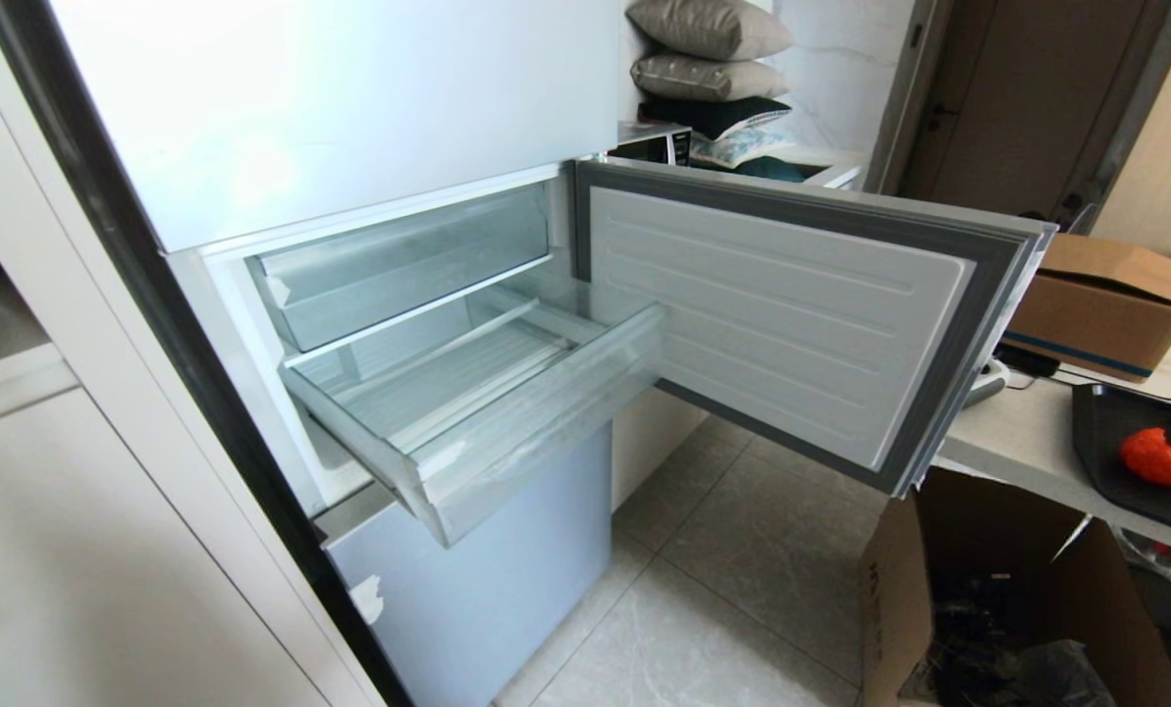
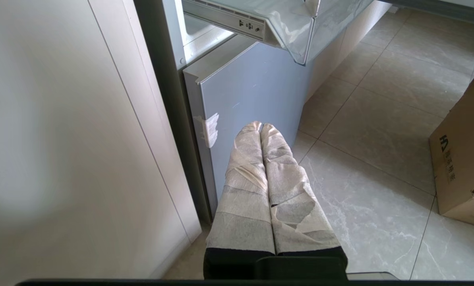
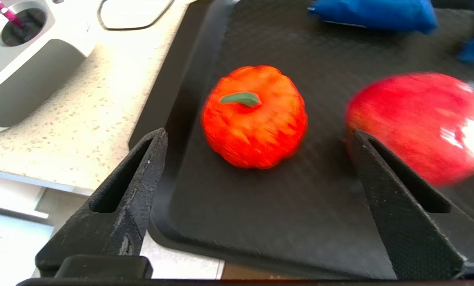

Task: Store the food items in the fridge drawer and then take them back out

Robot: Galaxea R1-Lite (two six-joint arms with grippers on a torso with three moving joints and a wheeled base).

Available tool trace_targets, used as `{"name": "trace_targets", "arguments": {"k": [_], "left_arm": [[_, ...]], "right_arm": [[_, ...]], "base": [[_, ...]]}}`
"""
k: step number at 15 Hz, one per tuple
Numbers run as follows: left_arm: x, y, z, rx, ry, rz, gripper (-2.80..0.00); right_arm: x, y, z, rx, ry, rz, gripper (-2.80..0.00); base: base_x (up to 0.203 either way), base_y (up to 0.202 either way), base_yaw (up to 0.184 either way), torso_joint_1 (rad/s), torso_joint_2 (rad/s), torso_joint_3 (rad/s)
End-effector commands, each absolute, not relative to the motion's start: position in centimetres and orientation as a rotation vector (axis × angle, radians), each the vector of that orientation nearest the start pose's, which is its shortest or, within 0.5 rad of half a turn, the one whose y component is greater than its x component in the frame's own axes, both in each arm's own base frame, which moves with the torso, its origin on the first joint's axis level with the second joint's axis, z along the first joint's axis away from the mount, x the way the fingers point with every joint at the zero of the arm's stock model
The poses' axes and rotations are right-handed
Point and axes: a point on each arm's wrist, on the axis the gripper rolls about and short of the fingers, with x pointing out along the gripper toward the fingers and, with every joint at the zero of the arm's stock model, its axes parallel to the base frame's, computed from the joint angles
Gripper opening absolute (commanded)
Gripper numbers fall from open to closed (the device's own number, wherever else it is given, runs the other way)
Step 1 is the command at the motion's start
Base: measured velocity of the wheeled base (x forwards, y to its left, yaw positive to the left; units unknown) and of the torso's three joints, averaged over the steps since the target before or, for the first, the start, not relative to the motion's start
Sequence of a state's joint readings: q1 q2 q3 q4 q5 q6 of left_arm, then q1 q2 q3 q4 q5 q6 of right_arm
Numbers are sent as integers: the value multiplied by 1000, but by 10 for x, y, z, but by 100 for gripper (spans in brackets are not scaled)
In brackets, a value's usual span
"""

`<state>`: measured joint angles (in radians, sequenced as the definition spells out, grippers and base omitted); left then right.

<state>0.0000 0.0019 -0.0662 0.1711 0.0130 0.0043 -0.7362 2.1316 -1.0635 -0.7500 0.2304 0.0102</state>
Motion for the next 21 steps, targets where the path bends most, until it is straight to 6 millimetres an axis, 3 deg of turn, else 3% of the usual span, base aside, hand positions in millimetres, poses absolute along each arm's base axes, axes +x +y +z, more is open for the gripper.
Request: {"name": "trace_targets", "arguments": {"k": [1, 11, 21], "left_arm": [[-29, 0, 76, 5, 107, 13, -280], [-29, 0, 76, 5, 107, 12, -280], [-29, 0, 76, 5, 107, 12, -280]], "right_arm": [[311, -274, 97, 162, 288, -498, 0], [346, -299, 86, 97, 246, -487, 0], [363, -289, 69, 104, 275, -447, 0]], "base": [[0, 0, 0, 0, 0, 0], [0, 0, 0, 0, 0, 0], [0, 0, 0, 0, 0, 0]]}}
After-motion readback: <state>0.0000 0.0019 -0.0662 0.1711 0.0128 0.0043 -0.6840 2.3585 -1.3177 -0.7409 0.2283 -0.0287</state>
